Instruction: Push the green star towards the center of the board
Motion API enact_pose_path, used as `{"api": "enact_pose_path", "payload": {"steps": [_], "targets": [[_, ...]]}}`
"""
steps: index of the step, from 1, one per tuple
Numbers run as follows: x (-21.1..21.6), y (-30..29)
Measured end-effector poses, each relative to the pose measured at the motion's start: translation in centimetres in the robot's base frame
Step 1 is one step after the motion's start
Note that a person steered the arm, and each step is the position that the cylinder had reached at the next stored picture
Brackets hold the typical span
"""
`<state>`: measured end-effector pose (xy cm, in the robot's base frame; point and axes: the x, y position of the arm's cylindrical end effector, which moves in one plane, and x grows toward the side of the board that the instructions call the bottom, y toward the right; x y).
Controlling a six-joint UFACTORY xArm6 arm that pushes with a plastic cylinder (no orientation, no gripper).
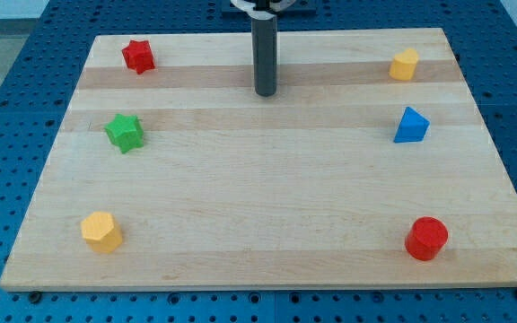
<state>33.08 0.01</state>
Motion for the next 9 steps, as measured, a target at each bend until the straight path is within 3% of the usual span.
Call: {"api": "enact_pose_path", "payload": {"steps": [1, 2, 3, 7, 9], "targets": [[0.8, 6.6], [0.8, 6.6], [3.6, 2.5], [23.6, -15.8], [15.2, -18.4]]}}
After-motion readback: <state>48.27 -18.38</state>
